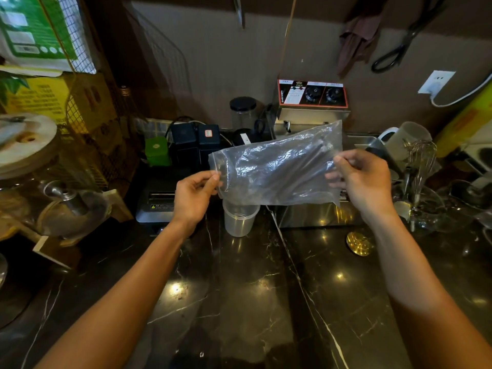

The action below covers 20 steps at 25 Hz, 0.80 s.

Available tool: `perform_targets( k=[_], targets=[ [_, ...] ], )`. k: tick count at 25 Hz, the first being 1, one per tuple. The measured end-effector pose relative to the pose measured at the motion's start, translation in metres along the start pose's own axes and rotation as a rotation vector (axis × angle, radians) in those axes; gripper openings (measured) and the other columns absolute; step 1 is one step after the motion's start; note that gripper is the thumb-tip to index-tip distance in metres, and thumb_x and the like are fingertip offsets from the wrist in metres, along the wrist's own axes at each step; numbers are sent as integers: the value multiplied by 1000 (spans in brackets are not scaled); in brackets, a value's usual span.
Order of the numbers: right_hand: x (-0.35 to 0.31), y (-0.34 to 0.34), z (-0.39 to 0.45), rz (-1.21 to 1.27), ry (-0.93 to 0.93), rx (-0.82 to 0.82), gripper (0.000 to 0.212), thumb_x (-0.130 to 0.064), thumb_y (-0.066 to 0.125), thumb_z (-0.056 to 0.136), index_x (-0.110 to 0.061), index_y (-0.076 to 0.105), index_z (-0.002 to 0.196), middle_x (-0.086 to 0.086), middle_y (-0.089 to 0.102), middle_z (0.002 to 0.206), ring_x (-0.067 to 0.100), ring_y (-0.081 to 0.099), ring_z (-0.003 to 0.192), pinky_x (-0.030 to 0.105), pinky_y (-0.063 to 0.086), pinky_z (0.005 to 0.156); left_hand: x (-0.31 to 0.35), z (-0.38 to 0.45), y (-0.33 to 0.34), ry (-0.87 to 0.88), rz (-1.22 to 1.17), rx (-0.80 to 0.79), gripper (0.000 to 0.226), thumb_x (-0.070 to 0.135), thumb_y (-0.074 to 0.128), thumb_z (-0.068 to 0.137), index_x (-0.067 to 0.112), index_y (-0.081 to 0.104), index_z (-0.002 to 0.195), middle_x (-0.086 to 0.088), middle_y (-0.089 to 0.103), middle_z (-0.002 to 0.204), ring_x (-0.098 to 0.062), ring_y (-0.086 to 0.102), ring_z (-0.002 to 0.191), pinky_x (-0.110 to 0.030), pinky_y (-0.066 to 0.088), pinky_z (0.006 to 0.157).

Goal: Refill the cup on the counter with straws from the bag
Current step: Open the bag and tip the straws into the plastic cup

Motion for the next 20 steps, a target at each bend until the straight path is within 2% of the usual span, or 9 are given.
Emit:
perform_targets(
  k=[3, 7, 10, 14, 16, 18, 20],
  targets=[
    [-1, 4, 3, -51, -21, -18, 14, -16, 64, 101, -26, 68, 92, 1, 73, 91, 6, 75, 68, 22, 63, 62, -8, -1, 4, -37, -12, 10, 25, 12, 59, 103, 4, 72, 122, -5, 74, 99, 11, 68, 75, -7, 52, 67],
    [-5, 11, 10, -76, -65, -18, 12, -15, 65, 101, -25, 71, 97, 0, 74, 86, 6, 75, 67, 22, 63, 62, -20, -6, 5, -65, -37, 15, 23, 12, 59, 103, 4, 71, 121, -3, 74, 96, 11, 70, 75, -7, 52, 66],
    [-16, 18, 22, -138, -98, -25, 15, -16, 63, 102, -22, 71, 113, -6, 73, 83, 8, 75, 71, 23, 63, 64, -28, -6, 4, -98, -55, 23, 22, 16, 60, 103, 6, 74, 117, -2, 76, 97, 6, 71, 75, -9, 53, 66],
    [-32, 29, 32, -169, -156, -57, 19, -17, 62, 103, -26, 67, 119, -7, 72, 78, 9, 72, 69, 20, 62, 64, -43, -5, 3, -150, -70, 25, 21, 22, 62, 103, 9, 76, 110, 0, 79, 95, 0, 70, 74, -12, 54, 64],
    [-33, 33, 35, -159, -159, -66, 20, -16, 63, 103, -22, 69, 121, -4, 72, 77, 12, 71, 69, 20, 62, 64, -48, -7, 2, -168, -85, 37, 18, 23, 62, 102, 12, 76, 107, 1, 79, 94, -2, 71, 74, -14, 55, 65],
    [-31, 37, 39, -155, -144, -63, 21, -15, 64, 102, -15, 72, 121, -1, 72, 76, 14, 71, 69, 21, 62, 63, -52, -8, 2, -196, -110, 57, 17, 25, 63, 102, 15, 77, 106, 0, 80, 94, -6, 72, 77, -16, 56, 67],
    [-34, 40, 41, -140, -138, -72, 14, -15, 66, 101, -18, 73, 112, 2, 71, 75, 17, 70, 69, 22, 62, 62, -56, -9, 2, -217, -122, 62, 19, 26, 64, 101, 13, 77, 107, -5, 81, 97, -12, 73, 82, -21, 57, 73]
  ],
)
Point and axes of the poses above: each hand's wrist, its own z-axis towards the middle knuckle, its own y-axis out of the palm, x = y × z, the point moved 7 cm from there along z, towards the middle knuckle
